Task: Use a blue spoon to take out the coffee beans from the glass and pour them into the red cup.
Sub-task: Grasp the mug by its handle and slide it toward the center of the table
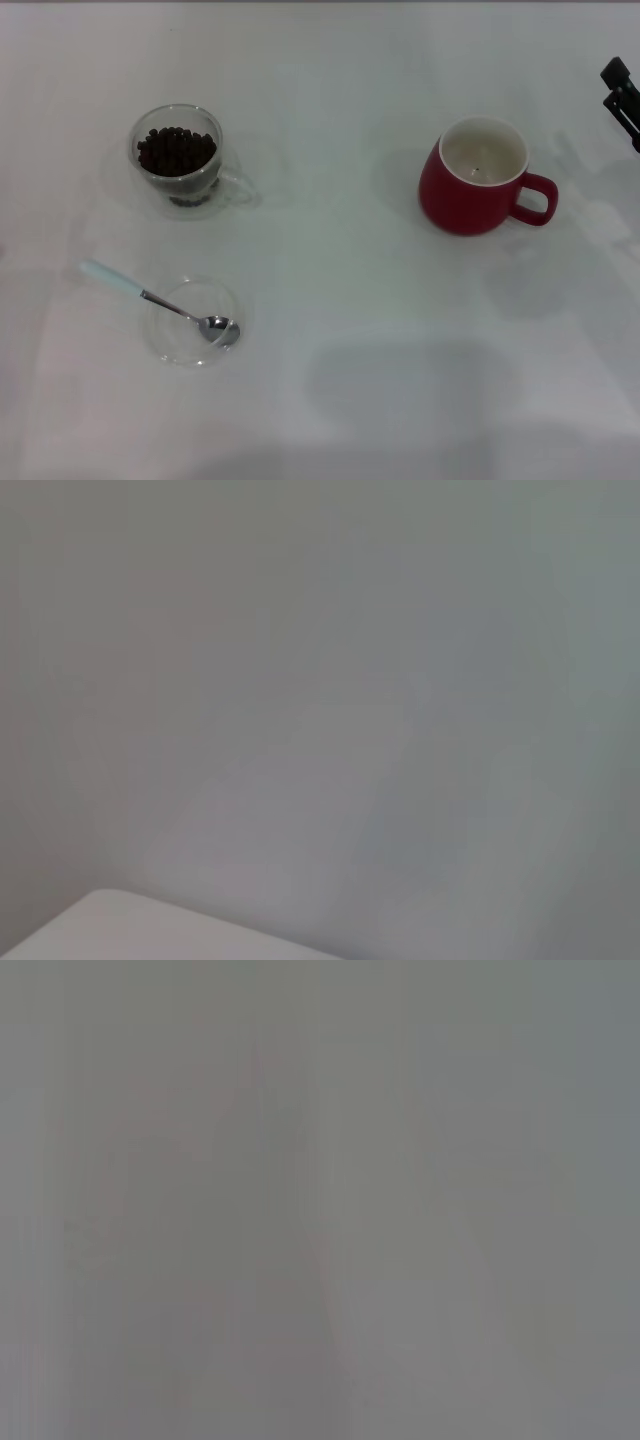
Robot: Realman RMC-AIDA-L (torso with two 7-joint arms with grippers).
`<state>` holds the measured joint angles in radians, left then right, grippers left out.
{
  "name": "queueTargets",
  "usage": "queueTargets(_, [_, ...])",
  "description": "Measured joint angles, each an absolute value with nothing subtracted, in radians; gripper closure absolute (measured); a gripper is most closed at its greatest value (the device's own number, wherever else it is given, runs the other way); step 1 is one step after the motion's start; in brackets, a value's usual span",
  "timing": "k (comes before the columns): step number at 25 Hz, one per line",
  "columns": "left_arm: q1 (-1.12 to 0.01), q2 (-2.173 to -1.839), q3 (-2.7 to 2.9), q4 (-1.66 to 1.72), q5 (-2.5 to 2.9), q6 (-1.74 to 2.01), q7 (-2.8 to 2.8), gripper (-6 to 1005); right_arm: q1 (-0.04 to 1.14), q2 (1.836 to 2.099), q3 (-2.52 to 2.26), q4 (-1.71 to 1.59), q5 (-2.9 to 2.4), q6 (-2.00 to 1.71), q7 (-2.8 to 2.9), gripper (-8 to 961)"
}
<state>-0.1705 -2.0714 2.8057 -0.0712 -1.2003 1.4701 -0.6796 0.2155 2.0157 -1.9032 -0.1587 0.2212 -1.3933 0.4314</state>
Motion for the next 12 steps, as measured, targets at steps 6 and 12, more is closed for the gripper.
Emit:
queueTargets(6, [-0.172, -2.071, 2.806, -0.071, -1.198, 1.470, -0.687, 111, 0.182, 2.017, -1.905, -0.158, 0.221, -1.404, 0.447, 110])
queueTargets(12, [-0.172, -2.073, 2.806, -0.068, -1.198, 1.470, -0.687, 111, 0.164, 2.013, -1.918, -0.156, 0.216, -1.412, 0.457, 111])
